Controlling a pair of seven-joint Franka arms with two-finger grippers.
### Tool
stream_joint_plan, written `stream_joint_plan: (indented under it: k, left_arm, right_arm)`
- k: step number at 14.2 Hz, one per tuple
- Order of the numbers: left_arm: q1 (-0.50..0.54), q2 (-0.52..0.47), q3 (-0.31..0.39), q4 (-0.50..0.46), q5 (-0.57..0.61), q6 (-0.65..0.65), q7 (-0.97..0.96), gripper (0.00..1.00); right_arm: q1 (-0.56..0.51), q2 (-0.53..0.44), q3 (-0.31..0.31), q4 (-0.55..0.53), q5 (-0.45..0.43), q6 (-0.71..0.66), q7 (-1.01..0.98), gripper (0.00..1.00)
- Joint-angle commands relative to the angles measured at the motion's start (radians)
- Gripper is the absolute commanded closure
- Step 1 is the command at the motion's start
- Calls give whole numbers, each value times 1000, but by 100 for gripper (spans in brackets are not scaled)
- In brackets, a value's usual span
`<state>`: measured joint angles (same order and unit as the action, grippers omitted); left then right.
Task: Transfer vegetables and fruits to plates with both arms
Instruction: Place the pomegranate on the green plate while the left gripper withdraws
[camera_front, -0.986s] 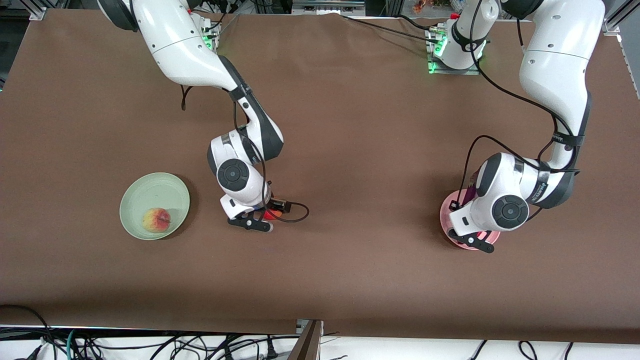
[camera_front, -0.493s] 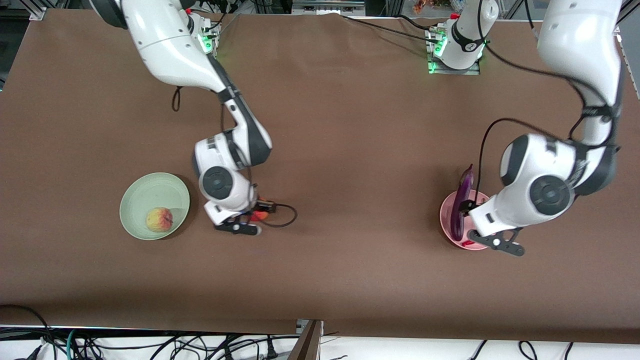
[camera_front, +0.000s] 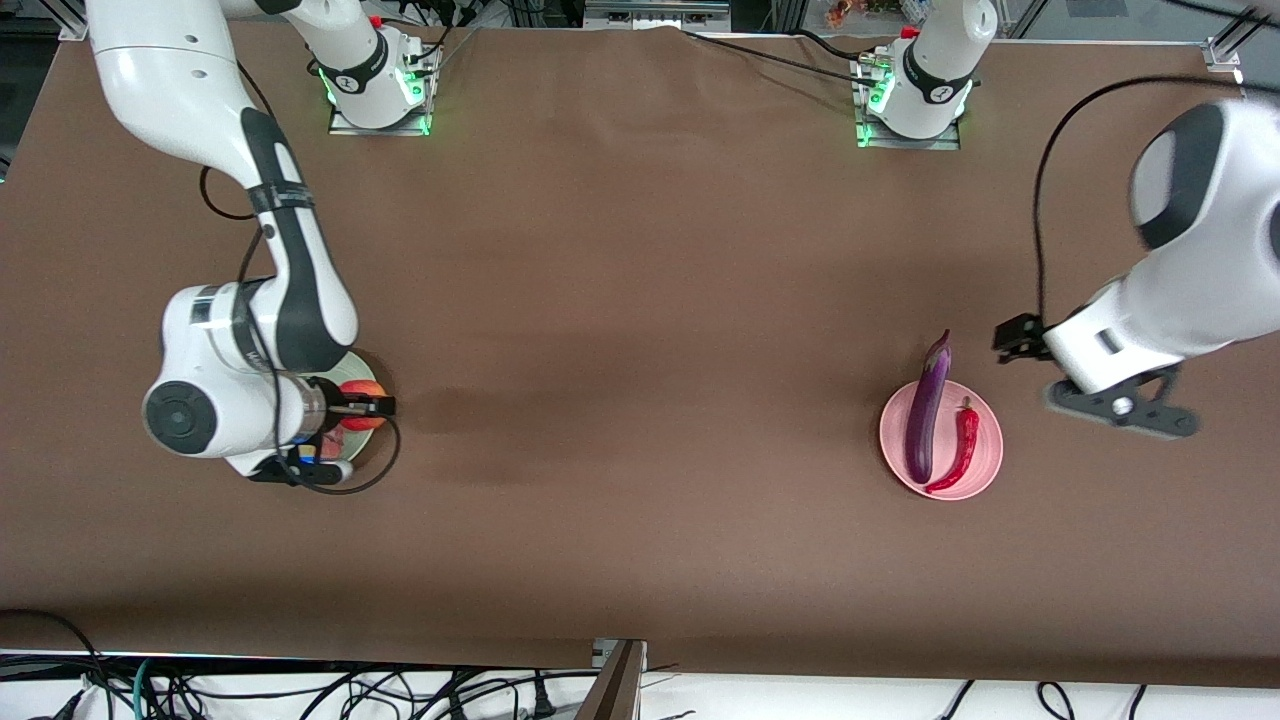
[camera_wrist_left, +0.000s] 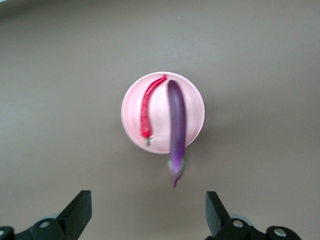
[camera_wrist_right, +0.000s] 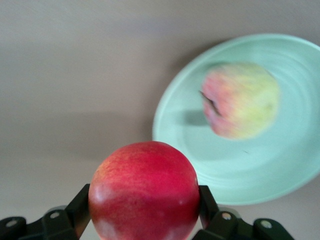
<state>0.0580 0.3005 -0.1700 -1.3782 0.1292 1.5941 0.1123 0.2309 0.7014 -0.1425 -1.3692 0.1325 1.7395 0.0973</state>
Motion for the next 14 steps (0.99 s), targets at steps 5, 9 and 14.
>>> stream_joint_plan:
  k: [5,9,14]
  left_arm:
    - [52,-200,1,-85,-20,-148,-122,0]
    - [-21,-383,99,-349,-37,69,-172,0]
    - [-47,-363,165,-314,-111,49,-106,0]
  right_arm:
    - [-1,27,-34,-64,-66,-23,-21,88]
    - [-54,62,-34,-64,-90,29,-57,82]
    - [-59,-29,-37,-31,-91,-32,-117,0]
